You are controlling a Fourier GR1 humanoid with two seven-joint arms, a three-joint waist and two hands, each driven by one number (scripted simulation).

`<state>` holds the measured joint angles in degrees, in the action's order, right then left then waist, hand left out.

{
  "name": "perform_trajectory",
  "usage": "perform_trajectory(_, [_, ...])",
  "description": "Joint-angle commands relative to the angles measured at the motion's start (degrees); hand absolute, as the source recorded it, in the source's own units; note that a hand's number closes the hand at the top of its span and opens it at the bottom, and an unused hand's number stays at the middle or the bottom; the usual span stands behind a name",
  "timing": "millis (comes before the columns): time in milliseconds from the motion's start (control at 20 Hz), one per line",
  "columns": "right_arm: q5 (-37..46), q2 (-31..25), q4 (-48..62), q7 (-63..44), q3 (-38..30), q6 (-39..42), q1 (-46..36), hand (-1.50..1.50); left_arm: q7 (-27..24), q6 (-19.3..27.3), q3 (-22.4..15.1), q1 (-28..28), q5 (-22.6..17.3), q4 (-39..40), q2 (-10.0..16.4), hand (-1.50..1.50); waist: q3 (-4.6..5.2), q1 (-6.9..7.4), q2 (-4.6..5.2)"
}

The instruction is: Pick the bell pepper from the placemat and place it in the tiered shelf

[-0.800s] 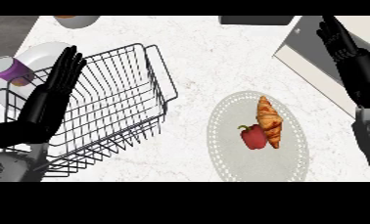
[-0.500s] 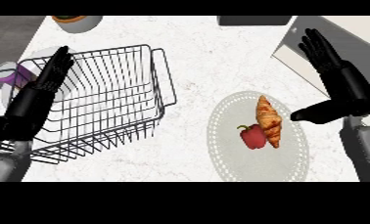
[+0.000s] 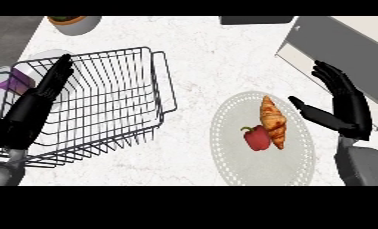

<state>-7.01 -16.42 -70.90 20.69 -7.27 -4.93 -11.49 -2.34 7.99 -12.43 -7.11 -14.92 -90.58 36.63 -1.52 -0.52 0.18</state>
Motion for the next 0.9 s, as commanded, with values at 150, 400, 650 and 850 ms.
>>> perform_trajectory(150, [-6.69, 4.63, 6.98, 15.9, -3.8, 7.12, 0.52, -1.5, 2.65, 4.37, -4.54, -1.28, 0.54, 2.98, -10.14, 0.0, 1.37, -0.41, 0.45])
perform_trajectory(400, [0.75, -5.1, 5.87, 11.22, 2.99, 15.16, 0.8, -1.5, 2.13, 4.65, -4.45, -0.87, 2.18, 3.53, -10.41, 0.0, 1.63, -0.81, 0.37])
perform_trajectory(650, [5.91, -8.46, 1.22, 7.48, 6.48, 14.63, 1.41, -1.5, 6.21, 6.7, -4.85, -0.82, 3.26, 0.28, -11.59, 0.0, 1.65, -1.1, -0.11])
perform_trajectory(850, [7.96, -12.79, -5.47, 0.98, 8.48, 16.51, 2.31, -1.5, 4.15, 5.76, -4.28, 1.57, 3.13, 1.0, -12.01, 0.0, 1.86, -2.18, -0.31])
